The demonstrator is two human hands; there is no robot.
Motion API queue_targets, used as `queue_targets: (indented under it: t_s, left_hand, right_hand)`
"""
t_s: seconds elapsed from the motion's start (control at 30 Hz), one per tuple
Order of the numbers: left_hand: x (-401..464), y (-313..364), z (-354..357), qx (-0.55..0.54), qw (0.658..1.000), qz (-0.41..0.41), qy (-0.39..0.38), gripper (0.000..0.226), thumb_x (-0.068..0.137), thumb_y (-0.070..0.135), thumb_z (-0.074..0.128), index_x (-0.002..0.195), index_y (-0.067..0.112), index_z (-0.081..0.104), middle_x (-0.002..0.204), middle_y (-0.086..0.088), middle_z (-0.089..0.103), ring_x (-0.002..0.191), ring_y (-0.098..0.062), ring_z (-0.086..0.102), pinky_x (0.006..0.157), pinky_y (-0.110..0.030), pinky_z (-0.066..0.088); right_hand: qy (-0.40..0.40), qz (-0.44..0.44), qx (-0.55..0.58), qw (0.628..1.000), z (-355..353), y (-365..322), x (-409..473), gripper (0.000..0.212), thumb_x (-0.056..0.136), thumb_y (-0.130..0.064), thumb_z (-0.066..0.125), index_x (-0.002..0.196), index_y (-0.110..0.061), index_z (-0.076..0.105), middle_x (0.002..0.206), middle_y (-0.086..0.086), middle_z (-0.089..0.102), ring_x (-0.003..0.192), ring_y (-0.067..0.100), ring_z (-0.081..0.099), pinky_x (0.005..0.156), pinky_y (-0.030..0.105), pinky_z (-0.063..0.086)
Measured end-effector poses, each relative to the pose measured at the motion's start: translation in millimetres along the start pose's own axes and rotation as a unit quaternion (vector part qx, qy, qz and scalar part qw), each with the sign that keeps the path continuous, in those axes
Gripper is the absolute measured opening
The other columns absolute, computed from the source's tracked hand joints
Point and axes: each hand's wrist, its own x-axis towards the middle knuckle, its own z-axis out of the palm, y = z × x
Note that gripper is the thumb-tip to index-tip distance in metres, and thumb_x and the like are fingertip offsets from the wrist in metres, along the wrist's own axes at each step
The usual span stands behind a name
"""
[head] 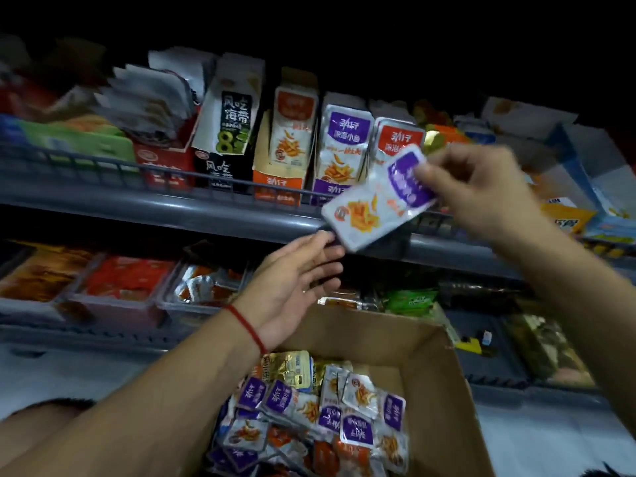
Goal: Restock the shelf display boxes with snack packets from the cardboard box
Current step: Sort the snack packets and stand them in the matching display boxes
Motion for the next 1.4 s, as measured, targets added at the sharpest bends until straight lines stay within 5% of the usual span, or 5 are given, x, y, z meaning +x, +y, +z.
queue_targets:
  t_s: [0.23,0.5,0.73,1.17,1.4]
  left_hand:
    - [-12.7,-2.8,-2.0,0.012,1.0,-0.016,0.011,0.026,0.093,0.017,0.06,0.115,0.006,0.068,0.102,-0.013,0.074,0.091,-0.026,0.064,0.08,-0.038,0.053]
    - [-15.5,3.0,-0.9,0.001,1.0,-0.013,0.007,0.02,0.093,0.013,0.057,0.109,0.006,0.068,0.093,-0.012,0.072,0.084,-0.024,0.062,0.068,-0.032,0.051]
    - [-15.4,2.5,-1.7,0.009,1.0,-0.007,0.011,0.02,0.094,0.012,0.055,0.108,0.006,0.068,0.09,-0.01,0.072,0.078,-0.021,0.062,0.065,-0.03,0.051]
    - [-17.3,-3.2,-6.1,0.093,0.995,-0.014,0.035,0.018,0.093,0.009,0.056,0.107,0.007,0.068,0.088,-0.01,0.072,0.078,-0.023,0.061,0.065,-0.031,0.051]
    - [-10.5,-39.0,-10.6,0.368,0.927,-0.054,0.05,0.01,0.096,0.006,0.058,0.097,0.013,0.065,0.098,-0.007,0.071,0.074,-0.015,0.059,0.055,-0.024,0.048]
  right_hand:
    - [0.06,-0.194,-0.245,0.948,-7.6,-47.9,82.0,0.034,0.105,-0.033,0.052,0.129,-0.011,0.061,0.128,0.012,0.065,0.116,0.02,0.061,0.091,0.03,0.05]
    - [-0.043,-0.182,-0.344,0.92,38.5,-39.3,110.1,0.027,0.101,-0.032,0.058,0.121,-0.015,0.066,0.119,0.012,0.067,0.108,0.029,0.063,0.088,0.047,0.055]
    - [0.014,-0.227,-0.413,0.882,57.3,-29.8,117.2,0.032,0.098,-0.029,0.065,0.12,-0.006,0.065,0.119,0.017,0.063,0.111,0.035,0.059,0.086,0.048,0.05]
    - [0.059,-0.284,-0.407,0.866,47.2,-15.6,109.5,0.034,0.099,-0.026,0.063,0.127,-0.006,0.06,0.127,0.018,0.059,0.117,0.037,0.055,0.087,0.05,0.047]
    - [0.03,-0.309,-0.332,0.891,37.0,20.0,16.5,0.025,0.101,-0.031,0.048,0.109,-0.013,0.064,0.1,0.009,0.065,0.083,0.033,0.064,0.06,0.045,0.052]
